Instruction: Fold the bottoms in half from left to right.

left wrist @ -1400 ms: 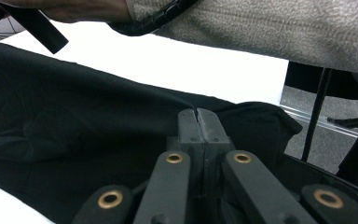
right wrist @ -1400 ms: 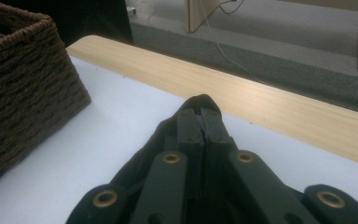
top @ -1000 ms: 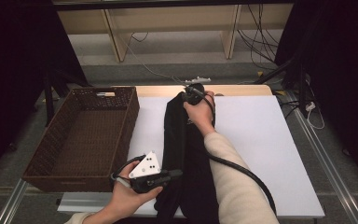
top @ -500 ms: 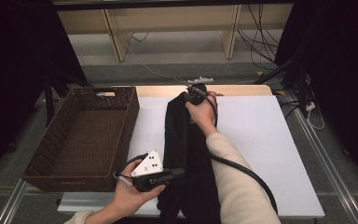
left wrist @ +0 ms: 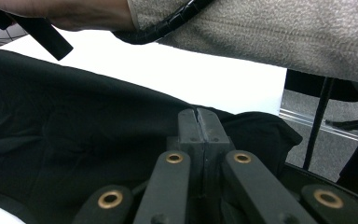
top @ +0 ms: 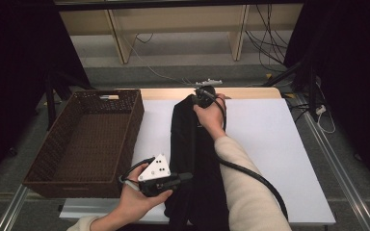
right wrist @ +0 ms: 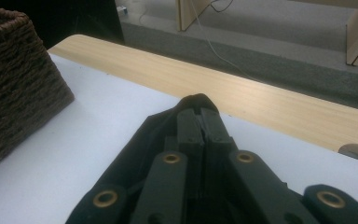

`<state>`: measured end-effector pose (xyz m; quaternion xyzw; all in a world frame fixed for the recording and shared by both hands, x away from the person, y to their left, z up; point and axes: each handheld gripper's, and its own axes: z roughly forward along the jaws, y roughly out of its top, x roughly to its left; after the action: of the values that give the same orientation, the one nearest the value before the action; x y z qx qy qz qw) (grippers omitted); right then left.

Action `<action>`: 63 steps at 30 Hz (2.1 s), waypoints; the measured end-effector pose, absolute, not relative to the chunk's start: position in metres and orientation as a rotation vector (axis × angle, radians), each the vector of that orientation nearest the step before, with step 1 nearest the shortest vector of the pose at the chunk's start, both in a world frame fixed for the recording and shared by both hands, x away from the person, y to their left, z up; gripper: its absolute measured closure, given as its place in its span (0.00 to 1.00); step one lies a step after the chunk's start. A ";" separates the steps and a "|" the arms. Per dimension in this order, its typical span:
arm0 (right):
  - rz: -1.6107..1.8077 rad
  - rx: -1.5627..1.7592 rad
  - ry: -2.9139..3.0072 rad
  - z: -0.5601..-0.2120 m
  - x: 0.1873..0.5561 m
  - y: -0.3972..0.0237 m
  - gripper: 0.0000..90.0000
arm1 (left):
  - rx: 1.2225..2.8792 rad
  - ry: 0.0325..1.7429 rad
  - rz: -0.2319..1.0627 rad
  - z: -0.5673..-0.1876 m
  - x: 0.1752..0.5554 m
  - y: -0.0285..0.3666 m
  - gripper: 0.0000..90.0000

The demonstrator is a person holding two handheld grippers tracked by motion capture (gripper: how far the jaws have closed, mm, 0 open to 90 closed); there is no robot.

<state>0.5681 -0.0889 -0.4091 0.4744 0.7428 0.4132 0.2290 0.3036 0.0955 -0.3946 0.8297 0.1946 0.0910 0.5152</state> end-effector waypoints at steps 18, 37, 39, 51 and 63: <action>1.133 1.323 2.029 -0.410 0.568 -0.099 0.98 | 1.998 0.451 0.216 -0.394 0.306 0.086 0.99; 1.119 1.349 2.019 -0.416 0.568 -0.107 0.98 | 2.002 0.440 0.212 -0.395 0.312 0.076 0.99; 1.119 1.350 2.020 -0.417 0.568 -0.108 0.98 | 2.004 0.440 0.210 -0.396 0.312 0.075 0.99; 1.111 1.367 2.016 -0.421 0.568 -0.111 0.98 | 1.998 0.428 0.192 -0.400 0.316 0.066 0.99; 1.089 1.385 2.013 -0.431 0.569 -0.118 0.98 | 2.014 0.419 0.188 -0.405 0.317 0.054 0.99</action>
<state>0.5692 -0.1181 -0.4312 0.5038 0.7321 0.3960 0.2312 0.3174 0.0537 -0.4049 0.8372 0.1740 0.0782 0.5125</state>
